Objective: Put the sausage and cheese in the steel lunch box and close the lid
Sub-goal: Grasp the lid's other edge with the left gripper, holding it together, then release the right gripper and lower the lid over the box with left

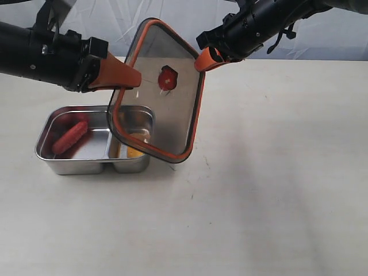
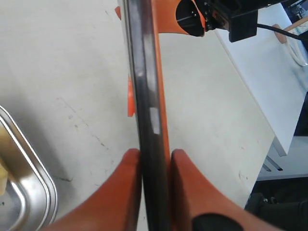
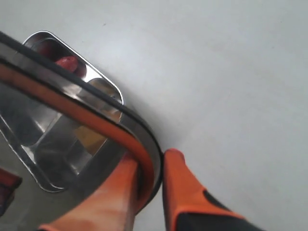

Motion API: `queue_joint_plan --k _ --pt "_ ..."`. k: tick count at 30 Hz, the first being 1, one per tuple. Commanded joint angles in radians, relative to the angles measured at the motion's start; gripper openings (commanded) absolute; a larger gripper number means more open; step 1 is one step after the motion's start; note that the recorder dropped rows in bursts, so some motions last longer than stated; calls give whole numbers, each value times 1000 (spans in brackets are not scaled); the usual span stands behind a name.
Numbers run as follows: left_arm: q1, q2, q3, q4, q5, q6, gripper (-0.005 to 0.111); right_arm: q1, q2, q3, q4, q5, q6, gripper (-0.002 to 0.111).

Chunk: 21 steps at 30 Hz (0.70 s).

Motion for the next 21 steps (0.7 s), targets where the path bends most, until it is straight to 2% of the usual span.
queue_joint_plan --k 1,12,15,19,21 --pt "-4 5 -5 -11 23 34 0 15 -12 0 52 29 -9 -1" --pt "-2 5 -6 -11 20 58 0 13 -12 0 51 31 -11 0" --pt "-2 5 -6 -11 20 58 0 13 -12 0 47 31 -11 14" --pt "-2 5 -18 -4 20 57 0 13 -12 0 47 48 -11 45" --pt "-2 5 -24 11 19 57 0 13 -12 0 47 50 -11 48"
